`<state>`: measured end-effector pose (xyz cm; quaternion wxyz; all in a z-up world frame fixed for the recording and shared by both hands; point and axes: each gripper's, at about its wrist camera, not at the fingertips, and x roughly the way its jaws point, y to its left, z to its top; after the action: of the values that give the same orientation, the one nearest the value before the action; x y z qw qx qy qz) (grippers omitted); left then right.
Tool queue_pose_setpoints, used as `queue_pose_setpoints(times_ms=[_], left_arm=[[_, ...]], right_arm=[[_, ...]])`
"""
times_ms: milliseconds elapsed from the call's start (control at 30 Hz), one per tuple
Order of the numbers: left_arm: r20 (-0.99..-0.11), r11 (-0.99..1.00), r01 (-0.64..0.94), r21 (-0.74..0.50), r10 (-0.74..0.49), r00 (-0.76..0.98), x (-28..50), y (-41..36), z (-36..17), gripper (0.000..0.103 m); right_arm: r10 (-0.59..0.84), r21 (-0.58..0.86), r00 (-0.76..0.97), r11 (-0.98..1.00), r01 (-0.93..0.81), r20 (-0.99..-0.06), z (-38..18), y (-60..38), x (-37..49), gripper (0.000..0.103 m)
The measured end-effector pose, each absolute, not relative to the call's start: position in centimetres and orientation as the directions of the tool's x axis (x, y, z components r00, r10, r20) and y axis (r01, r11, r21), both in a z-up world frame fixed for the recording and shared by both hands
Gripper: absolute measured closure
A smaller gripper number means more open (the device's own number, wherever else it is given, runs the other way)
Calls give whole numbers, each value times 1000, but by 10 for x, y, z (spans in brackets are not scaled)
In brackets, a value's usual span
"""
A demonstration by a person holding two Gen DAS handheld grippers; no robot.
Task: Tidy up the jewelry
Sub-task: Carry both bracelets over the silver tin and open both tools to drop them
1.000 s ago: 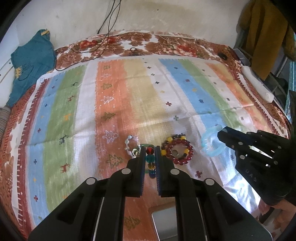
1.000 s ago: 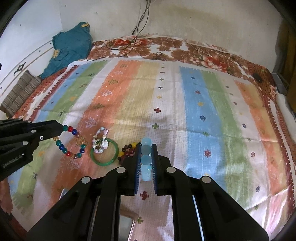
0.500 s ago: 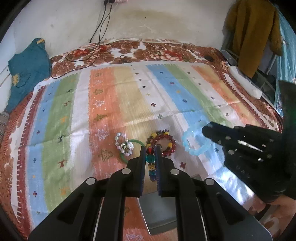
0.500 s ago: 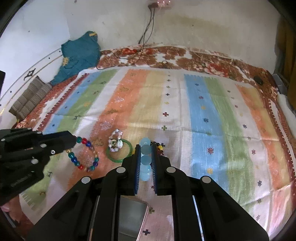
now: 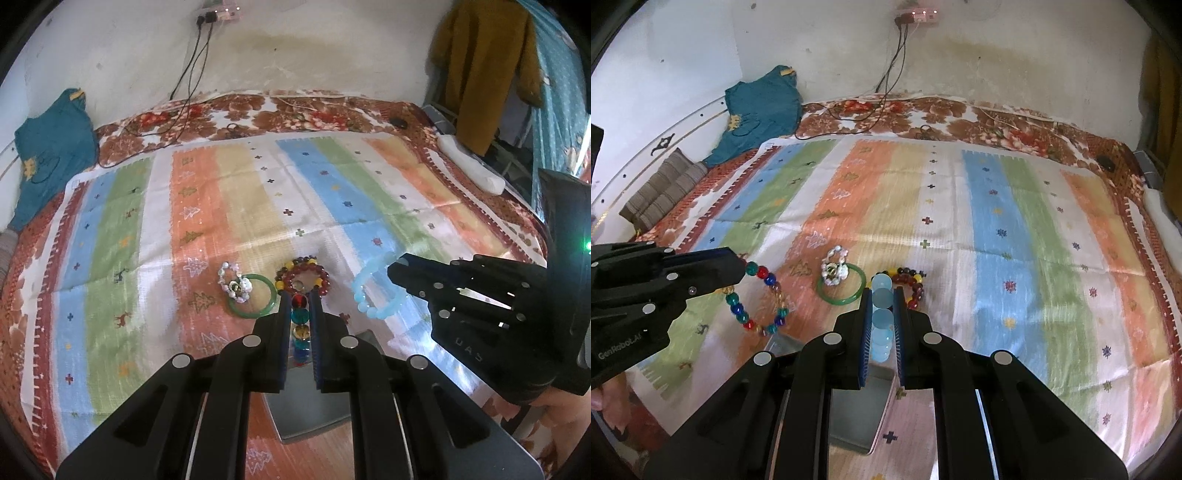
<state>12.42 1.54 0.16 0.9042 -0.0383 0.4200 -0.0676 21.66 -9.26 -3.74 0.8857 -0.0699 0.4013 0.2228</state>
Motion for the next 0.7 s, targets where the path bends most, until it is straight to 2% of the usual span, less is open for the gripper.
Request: queue_pose_setpoints(times_ms=[700], left_arm=[[-735,980,124,-159,-201,648,92,9,4,94]], right_arm=[[413,108,538,855,-508,-735,-37,-101,185,91]])
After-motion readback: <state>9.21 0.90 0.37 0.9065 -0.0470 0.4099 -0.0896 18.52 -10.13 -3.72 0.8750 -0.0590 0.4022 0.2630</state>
